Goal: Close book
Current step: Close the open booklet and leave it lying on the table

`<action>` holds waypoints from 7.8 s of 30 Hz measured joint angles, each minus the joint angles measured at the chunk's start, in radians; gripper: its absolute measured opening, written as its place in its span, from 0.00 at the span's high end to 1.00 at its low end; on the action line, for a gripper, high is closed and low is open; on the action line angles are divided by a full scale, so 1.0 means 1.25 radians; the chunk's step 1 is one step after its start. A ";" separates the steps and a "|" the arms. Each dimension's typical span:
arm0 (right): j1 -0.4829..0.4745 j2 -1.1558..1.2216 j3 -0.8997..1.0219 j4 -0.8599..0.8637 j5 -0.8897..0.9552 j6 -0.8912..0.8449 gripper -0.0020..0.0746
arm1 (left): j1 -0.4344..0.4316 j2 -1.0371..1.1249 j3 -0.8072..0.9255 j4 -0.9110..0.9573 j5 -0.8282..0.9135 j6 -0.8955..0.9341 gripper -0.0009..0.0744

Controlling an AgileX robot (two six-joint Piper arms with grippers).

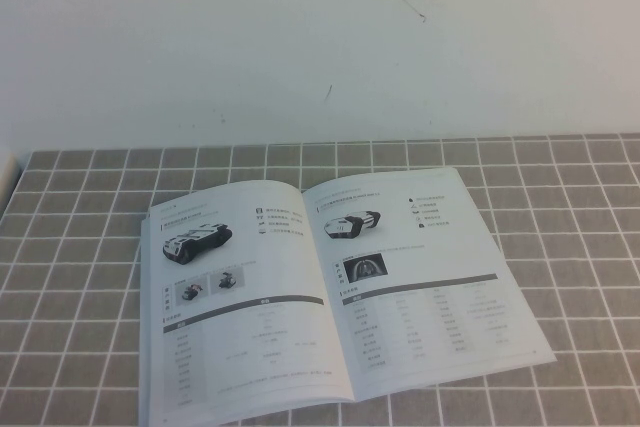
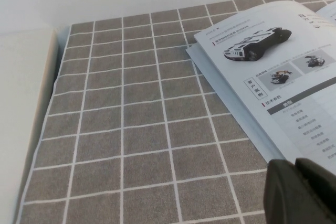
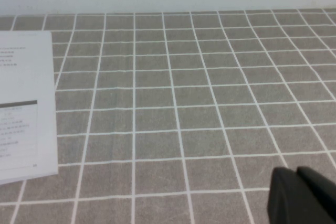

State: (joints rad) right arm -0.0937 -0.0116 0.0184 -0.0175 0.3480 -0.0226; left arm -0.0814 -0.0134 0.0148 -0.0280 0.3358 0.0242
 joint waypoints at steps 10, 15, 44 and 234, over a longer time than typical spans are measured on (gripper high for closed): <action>0.000 0.000 0.009 -0.018 -0.226 -0.014 0.98 | 0.000 0.000 0.006 0.006 -0.255 0.003 0.99; 0.000 0.000 0.009 -0.021 -0.503 -0.015 0.98 | 0.000 0.000 0.006 0.006 -0.514 0.003 0.99; 0.000 0.076 -0.337 -0.019 -0.257 -0.017 0.98 | 0.000 0.000 0.006 -0.061 -0.757 0.039 0.99; 0.270 1.844 -1.398 0.375 0.488 -0.601 0.98 | 0.002 1.469 -0.780 -0.367 -0.003 0.162 0.99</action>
State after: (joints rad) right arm 0.2442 2.2935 -1.7297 0.4512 0.9578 -0.7744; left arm -0.0794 1.8224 -0.9604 -0.4871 0.3322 0.2271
